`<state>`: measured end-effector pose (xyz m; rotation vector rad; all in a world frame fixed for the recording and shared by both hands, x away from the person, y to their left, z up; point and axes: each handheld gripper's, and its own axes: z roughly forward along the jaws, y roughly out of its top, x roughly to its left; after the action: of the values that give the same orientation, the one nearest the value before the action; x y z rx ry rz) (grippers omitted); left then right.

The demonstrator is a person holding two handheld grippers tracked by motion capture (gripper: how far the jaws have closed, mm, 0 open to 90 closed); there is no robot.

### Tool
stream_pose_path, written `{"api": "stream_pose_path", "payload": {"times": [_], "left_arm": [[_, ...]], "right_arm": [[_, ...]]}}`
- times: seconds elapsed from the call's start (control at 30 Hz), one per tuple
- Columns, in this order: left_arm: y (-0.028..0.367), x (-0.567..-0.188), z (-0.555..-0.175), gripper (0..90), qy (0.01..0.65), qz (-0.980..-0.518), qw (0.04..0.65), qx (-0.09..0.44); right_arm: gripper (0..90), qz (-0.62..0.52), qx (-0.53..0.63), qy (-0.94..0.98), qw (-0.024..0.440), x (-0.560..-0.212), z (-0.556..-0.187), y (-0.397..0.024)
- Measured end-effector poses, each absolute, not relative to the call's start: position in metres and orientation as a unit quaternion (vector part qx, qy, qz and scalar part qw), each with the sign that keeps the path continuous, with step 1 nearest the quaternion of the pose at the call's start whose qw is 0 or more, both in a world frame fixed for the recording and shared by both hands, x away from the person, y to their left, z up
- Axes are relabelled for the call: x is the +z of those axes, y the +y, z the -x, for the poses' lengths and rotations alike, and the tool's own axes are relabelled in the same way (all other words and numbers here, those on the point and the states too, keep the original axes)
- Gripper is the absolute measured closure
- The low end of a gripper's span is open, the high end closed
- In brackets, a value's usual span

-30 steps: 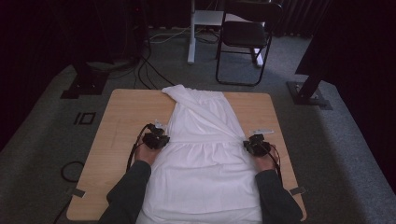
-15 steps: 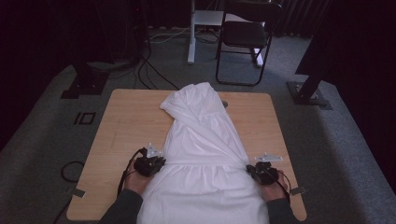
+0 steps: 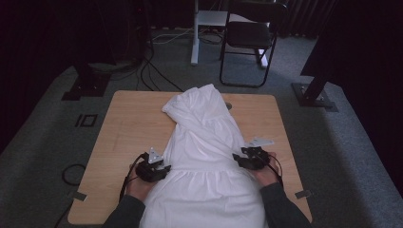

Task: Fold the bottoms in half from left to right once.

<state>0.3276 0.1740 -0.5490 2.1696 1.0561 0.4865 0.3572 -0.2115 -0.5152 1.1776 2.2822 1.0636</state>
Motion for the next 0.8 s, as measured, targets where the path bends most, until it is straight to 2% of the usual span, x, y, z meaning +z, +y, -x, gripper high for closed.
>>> {"api": "stream_pose_path", "payload": {"times": [0.1,0.2,0.3,0.33,0.37,0.4,0.47,0.57,0.6,0.67,0.73,0.8], "left_arm": [[0.175,-0.55,-0.328,52.2,0.408,-0.828,0.339,0.182],[0.177,-0.55,-0.327,48.6,0.416,-0.821,0.346,0.183],[0.178,-0.548,-0.326,47.7,0.415,-0.816,0.359,0.18],[0.18,-0.547,-0.325,47.3,0.414,-0.812,0.379,0.162],[0.18,-0.547,-0.325,47.3,0.414,-0.812,0.379,0.162],[0.181,-0.548,-0.325,47.2,0.416,-0.807,0.391,0.147],[0.18,-0.551,-0.326,47.2,0.415,-0.813,0.383,0.143],[0.179,-0.555,-0.325,46.9,0.417,-0.814,0.381,0.138],[0.178,-0.555,-0.325,46.9,0.417,-0.814,0.381,0.137],[0.176,-0.555,-0.324,46.5,0.41,-0.817,0.383,0.134],[0.174,-0.555,-0.323,46.4,0.407,-0.819,0.383,0.131],[0.173,-0.555,-0.323,46.4,0.405,-0.821,0.38,0.134]], "right_arm": [[46.5,-0.403,0.368,0.819,0.18,-0.516,-0.37,-0.196],[40.2,-0.388,0.353,0.833,0.174,-0.523,-0.394,-0.169],[38.9,-0.381,0.345,0.839,0.179,-0.527,-0.402,-0.16],[44.8,-0.379,0.33,0.847,0.174,-0.532,-0.41,-0.155],[44.8,-0.379,0.33,0.847,0.174,-0.532,-0.41,-0.155],[72.9,-0.381,0.32,0.849,0.178,-0.534,-0.414,-0.156],[86.2,-0.393,0.337,0.833,0.192,-0.526,-0.413,-0.165],[88.3,-0.414,0.38,0.798,0.216,-0.509,-0.407,-0.181],[88.6,-0.43,0.399,0.769,0.252,-0.494,-0.4,-0.198],[88.5,-0.45,0.391,0.753,0.279,-0.489,-0.399,-0.215],[88.3,-0.482,0.391,0.743,0.25,-0.499,-0.407,-0.23],[88.1,-0.49,0.388,0.743,0.24,-0.504,-0.41,-0.234]]}}
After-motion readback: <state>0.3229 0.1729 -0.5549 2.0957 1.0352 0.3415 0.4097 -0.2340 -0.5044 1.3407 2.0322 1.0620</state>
